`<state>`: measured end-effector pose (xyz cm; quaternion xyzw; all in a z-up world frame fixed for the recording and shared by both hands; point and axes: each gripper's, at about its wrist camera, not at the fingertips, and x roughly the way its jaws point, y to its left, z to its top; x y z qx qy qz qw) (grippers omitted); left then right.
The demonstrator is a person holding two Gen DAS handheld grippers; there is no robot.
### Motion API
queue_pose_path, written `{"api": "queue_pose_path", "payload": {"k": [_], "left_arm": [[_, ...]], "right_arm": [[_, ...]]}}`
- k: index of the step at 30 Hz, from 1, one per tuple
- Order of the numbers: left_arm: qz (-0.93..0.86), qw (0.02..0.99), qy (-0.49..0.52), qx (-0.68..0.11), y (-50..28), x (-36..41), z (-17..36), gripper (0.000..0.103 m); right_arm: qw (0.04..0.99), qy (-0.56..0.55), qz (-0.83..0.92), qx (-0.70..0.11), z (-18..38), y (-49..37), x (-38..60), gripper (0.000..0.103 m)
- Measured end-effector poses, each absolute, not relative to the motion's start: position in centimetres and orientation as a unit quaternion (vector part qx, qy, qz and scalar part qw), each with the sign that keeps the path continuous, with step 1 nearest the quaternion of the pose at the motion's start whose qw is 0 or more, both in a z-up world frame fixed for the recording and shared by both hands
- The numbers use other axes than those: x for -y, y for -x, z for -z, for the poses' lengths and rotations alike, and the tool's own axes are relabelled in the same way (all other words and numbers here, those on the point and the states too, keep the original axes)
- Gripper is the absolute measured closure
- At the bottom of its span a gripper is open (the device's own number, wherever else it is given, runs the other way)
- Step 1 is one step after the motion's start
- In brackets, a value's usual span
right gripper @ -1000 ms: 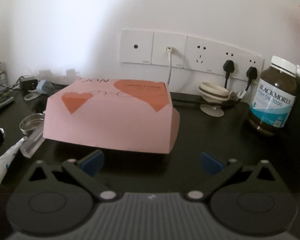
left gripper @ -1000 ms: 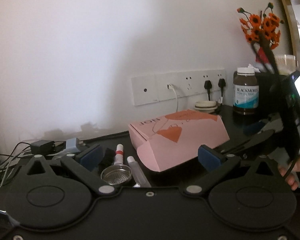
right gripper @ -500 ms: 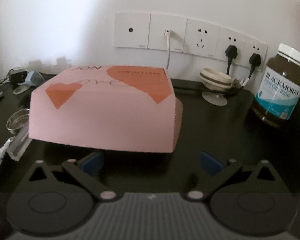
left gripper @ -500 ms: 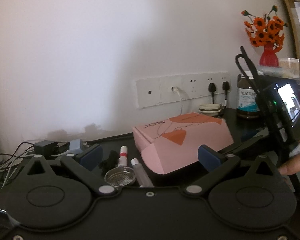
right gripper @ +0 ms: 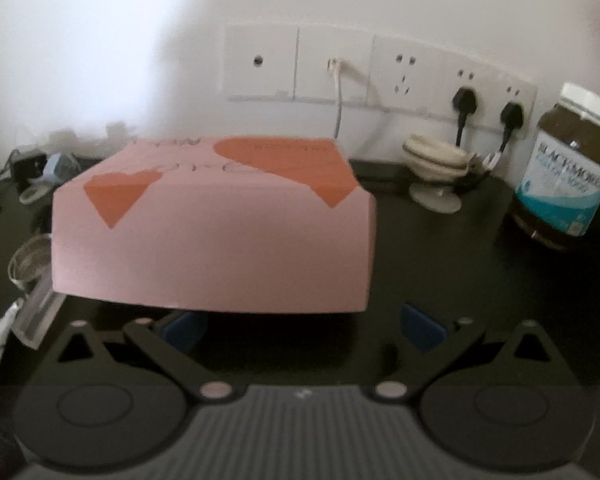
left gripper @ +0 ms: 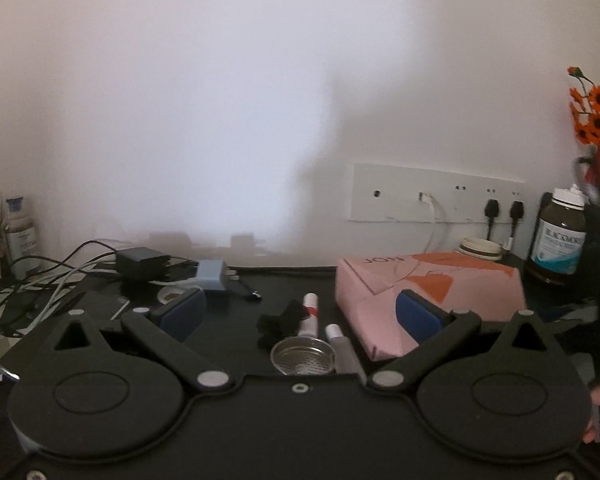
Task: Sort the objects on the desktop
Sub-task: 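Grasp the pink box with the right tool and lift it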
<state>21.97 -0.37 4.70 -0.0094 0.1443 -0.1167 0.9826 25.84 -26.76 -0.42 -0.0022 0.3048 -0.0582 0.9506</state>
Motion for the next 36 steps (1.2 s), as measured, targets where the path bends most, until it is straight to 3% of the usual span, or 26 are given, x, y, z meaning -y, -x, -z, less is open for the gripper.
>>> {"api": "queue_pose_path", "payload": {"k": [13,23,36], "left_arm": [[0.091,0.984,0.010,-0.151,-22.6,0.1,-4.5,0.000],[0.087,0.984,0.006,-0.157,-22.7,0.0,-4.4,0.000],[0.090,0.984,-0.011,-0.150,-22.4,0.4,-4.3,0.000]], "right_arm": [[0.982,0.005,0.087,-0.166,-5.2,-24.7,27.6,0.001],[0.963,0.044,0.110,-0.240,-1.7,-29.2,25.6,0.001],[0.941,-0.072,0.095,-0.316,-1.8,-28.6,28.0,0.001]]}}
